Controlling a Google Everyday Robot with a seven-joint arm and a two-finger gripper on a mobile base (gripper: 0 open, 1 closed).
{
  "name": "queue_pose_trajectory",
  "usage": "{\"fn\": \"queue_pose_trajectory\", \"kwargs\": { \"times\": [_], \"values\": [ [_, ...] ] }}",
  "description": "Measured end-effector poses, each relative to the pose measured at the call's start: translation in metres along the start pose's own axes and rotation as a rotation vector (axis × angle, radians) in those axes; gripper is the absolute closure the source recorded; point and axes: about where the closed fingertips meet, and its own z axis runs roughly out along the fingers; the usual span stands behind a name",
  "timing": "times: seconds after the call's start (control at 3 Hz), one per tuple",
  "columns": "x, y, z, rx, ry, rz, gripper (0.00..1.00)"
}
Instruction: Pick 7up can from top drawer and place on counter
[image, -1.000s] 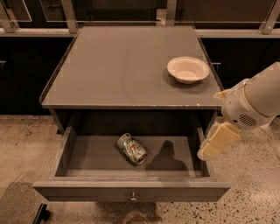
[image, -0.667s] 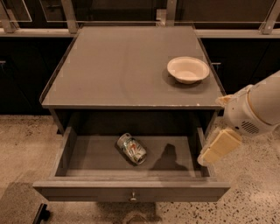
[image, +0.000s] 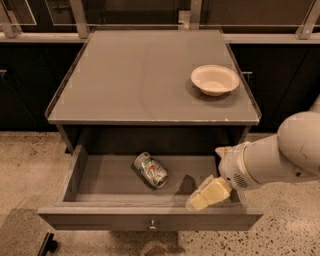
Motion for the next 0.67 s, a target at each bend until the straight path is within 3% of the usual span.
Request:
{"fn": "queue_pose_trajectory", "kwargs": {
  "times": [0.67],
  "values": [
    [0.0005, -0.0034, 0.0022, 0.025, -0.018, 0.036, 0.00]
  ]
}}
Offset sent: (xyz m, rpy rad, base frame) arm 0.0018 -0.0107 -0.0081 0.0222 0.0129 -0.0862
